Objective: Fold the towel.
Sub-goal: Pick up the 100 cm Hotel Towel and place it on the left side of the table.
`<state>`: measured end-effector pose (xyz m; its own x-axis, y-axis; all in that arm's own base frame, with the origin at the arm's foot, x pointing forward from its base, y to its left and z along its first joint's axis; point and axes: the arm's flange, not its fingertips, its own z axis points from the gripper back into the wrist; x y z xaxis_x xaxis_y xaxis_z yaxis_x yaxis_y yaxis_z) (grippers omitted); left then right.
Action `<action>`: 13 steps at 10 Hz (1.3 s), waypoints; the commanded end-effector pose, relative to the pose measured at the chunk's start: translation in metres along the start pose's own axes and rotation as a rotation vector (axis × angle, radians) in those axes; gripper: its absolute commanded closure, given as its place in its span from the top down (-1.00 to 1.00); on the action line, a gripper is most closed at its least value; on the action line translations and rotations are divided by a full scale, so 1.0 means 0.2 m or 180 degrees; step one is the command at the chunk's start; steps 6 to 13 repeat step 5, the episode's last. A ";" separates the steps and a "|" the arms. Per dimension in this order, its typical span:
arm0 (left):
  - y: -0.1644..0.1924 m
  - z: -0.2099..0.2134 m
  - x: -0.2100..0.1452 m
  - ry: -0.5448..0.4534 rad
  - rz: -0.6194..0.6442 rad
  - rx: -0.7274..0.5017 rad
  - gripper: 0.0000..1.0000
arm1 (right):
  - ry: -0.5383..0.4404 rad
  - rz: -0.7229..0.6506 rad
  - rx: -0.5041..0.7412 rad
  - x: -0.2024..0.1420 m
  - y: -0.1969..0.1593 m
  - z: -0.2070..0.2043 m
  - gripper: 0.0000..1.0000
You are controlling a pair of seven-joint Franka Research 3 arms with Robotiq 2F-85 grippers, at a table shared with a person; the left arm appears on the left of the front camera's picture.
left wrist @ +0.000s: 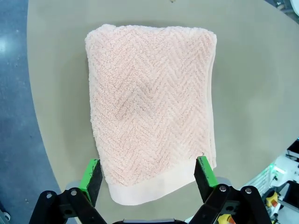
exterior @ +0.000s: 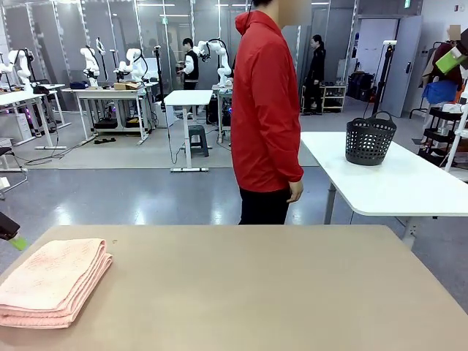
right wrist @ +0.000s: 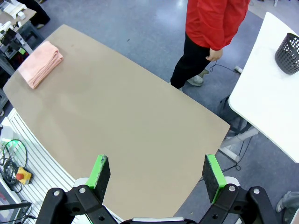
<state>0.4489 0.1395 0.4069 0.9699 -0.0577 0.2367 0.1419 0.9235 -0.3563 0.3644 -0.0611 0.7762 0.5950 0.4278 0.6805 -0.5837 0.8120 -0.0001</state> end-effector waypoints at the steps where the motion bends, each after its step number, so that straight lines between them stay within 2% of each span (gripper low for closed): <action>1: 0.01 0.01 0.02 0.0009 -0.0041 -0.0017 1.00 | -0.0002 0.0011 0.0025 0.00 0.01 0.01 1.00; 13: 0.01 0.01 0.02 0.0009 -0.0041 -0.0017 1.00 | -0.0002 0.0011 0.0025 0.00 0.01 0.01 1.00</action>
